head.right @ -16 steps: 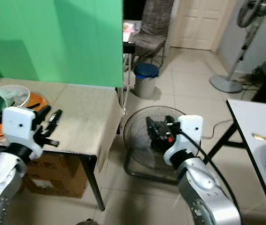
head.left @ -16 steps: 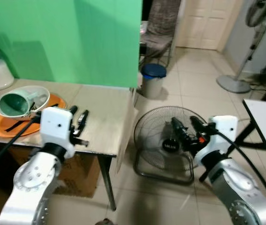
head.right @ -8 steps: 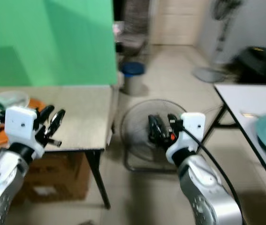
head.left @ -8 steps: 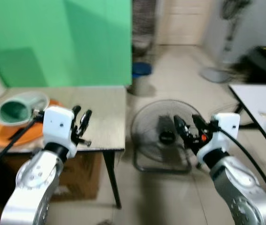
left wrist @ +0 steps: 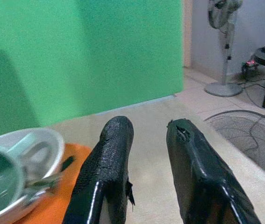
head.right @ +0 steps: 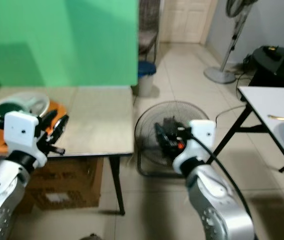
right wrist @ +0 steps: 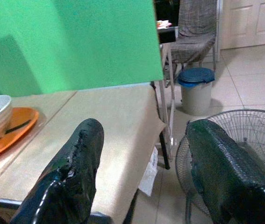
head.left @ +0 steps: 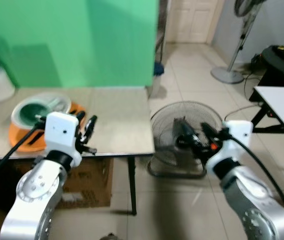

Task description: Setting the table

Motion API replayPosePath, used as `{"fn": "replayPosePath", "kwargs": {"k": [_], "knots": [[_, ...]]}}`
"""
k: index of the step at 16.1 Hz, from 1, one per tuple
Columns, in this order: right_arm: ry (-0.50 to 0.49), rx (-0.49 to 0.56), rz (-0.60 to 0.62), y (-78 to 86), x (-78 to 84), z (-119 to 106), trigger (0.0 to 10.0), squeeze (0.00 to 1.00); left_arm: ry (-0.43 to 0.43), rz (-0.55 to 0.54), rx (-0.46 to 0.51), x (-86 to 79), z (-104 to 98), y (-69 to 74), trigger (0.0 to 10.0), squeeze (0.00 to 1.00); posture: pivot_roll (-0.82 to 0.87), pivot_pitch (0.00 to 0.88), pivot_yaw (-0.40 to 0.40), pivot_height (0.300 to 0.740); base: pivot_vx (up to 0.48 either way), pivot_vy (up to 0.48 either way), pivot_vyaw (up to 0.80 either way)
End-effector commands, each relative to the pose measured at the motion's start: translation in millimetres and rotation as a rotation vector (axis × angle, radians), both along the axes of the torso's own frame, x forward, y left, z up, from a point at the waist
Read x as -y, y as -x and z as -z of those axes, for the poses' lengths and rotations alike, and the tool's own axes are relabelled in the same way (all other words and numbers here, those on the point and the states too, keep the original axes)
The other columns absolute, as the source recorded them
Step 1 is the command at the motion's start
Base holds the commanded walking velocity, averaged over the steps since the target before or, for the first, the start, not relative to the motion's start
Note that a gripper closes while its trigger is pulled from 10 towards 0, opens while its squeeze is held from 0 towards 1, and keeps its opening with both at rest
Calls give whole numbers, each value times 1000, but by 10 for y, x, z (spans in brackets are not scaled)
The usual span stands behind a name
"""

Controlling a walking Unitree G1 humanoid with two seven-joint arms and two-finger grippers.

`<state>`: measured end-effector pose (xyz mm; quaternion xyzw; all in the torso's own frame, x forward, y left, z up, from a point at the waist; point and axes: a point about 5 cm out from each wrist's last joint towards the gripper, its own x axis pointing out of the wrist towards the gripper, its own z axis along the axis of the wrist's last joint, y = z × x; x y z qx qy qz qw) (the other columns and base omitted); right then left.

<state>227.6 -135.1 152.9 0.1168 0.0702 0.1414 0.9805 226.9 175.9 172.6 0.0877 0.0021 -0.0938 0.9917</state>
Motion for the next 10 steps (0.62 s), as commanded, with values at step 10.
{"fn": "replayPosePath", "kwargs": {"k": [10], "knots": [[3, 0, -13, -60, 11, -25, 10000, 0, 7, -10, 7, 14, -14, -2, 10000, 0, 187, 0, -18, 740, 0, 286, 0]]}}
